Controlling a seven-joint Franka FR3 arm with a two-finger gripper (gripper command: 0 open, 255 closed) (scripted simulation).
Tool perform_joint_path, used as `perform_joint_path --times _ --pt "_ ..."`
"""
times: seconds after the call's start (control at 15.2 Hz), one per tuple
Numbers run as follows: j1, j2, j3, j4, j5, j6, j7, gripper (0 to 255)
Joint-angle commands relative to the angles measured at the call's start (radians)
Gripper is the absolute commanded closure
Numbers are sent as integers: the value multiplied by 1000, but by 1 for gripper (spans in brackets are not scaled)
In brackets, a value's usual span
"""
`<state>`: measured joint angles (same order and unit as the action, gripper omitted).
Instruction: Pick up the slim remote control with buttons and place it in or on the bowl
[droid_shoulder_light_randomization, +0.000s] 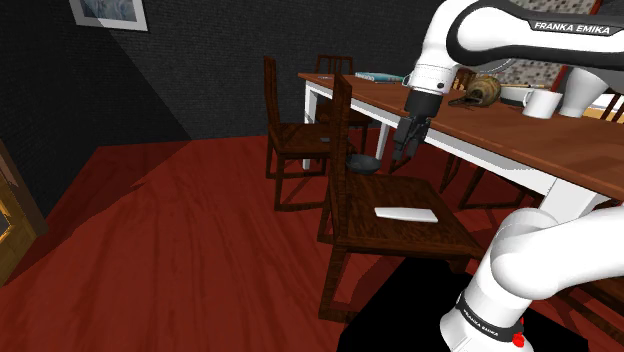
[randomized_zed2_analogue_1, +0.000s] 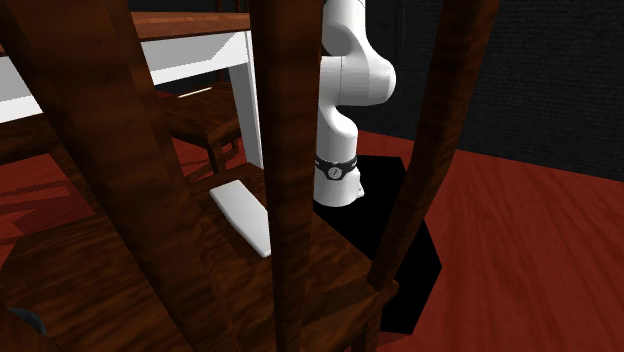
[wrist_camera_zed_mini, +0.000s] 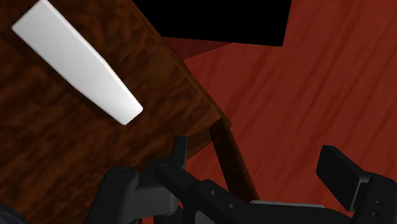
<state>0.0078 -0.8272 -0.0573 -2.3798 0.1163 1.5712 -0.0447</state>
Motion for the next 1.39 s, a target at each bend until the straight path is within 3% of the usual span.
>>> perform_joint_path --times 0.0,0.73,1.32 --pt "0 0 0 0 0 0 0 0" --pt "17 -46 -191 -296 -235 230 -452 0" --pt "14 124 -404 -404 -455 533 -815 0"
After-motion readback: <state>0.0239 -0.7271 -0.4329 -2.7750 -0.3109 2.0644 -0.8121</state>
